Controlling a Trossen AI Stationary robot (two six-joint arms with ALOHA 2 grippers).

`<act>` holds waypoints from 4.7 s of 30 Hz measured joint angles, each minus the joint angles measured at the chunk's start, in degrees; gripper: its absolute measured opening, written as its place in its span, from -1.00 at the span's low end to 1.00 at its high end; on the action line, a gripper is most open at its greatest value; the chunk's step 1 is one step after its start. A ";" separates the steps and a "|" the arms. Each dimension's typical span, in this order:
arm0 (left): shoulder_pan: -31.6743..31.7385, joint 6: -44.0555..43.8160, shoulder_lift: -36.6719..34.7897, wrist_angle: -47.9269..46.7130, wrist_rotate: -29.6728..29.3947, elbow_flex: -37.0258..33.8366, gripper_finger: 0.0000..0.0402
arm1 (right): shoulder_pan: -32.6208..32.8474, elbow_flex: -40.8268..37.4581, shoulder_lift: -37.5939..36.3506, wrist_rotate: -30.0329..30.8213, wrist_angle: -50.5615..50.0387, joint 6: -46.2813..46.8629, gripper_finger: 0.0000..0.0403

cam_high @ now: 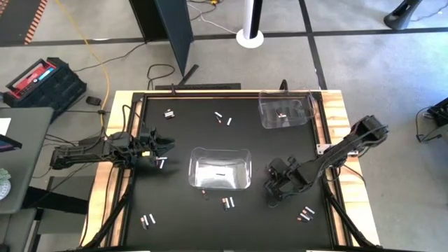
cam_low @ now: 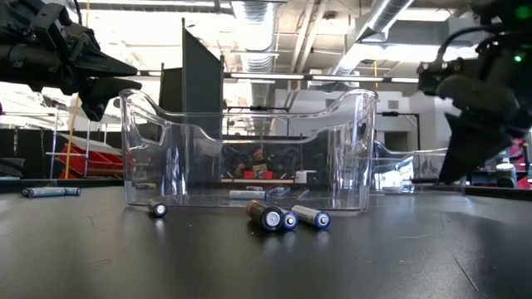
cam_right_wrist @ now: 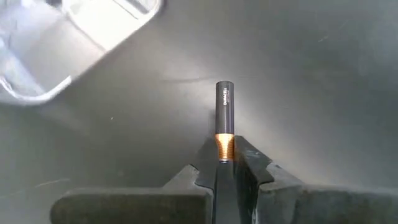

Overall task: Sort batteries
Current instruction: Put the black battery into the top transparent bin, then put the white battery into the left transparent bin

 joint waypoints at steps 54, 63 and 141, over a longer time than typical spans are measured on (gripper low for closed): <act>0.00 1.18 0.02 0.06 -3.05 -0.06 -0.34 | -84.36 29.59 13.52 -32.01 -17.25 -51.26 -0.77; 0.01 1.18 0.02 0.04 -3.04 -0.04 -0.34 | -84.27 29.59 19.54 -32.50 -18.25 -51.26 -0.77; 0.02 16.89 37.99 -7.78 -14.45 31.81 -0.34 | -25.76 -3.96 -38.04 -17.43 2.26 -20.08 -0.37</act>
